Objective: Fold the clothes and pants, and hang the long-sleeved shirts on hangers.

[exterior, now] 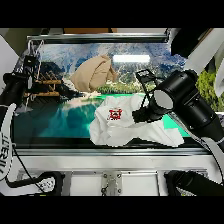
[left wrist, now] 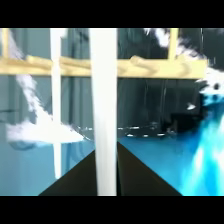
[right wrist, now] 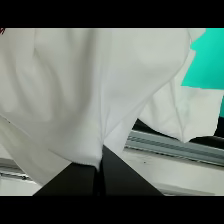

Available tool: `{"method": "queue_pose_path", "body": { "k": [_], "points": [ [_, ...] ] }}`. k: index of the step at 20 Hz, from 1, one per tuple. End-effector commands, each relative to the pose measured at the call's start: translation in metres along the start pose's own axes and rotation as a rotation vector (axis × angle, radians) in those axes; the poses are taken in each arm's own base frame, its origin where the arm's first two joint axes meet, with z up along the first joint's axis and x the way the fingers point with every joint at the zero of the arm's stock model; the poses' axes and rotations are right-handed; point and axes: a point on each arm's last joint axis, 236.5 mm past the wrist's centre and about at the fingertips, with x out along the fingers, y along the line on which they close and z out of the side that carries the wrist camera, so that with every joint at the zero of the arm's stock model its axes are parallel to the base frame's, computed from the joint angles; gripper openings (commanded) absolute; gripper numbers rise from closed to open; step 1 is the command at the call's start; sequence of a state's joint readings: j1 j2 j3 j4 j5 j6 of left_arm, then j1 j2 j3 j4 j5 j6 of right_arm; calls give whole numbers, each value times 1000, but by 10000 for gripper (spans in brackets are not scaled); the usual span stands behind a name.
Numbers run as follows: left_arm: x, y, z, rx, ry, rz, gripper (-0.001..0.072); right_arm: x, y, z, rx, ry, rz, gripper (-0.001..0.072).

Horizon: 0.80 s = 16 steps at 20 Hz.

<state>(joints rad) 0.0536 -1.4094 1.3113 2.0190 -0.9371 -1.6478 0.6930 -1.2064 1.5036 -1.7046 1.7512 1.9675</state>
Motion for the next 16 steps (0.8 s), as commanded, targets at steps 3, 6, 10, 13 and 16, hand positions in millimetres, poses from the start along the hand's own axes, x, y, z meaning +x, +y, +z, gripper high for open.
{"method": "queue_pose_path", "body": {
  "k": [3, 6, 10, 13, 16],
  "points": [
    [-80, -18, 20, 111, -116, -41, 19, 0, 0, 0, -1, 1, 0, 19],
    [-112, -60, 4, 326, -114, -229, 19, 0, 0, 0, -1, 1, 0, 19],
    [-163, -122, -57, 678, -64, -661, 19, 0, 0, 0, -1, 1, 0, 19],
    [-186, -132, -100, 749, 46, -893, 19, 0, 0, 0, -1, 1, 0, 19],
    [-172, -121, -102, 698, 82, -895, 19, 0, 0, 0, -1, 1, -1, 19]
  ]
}}
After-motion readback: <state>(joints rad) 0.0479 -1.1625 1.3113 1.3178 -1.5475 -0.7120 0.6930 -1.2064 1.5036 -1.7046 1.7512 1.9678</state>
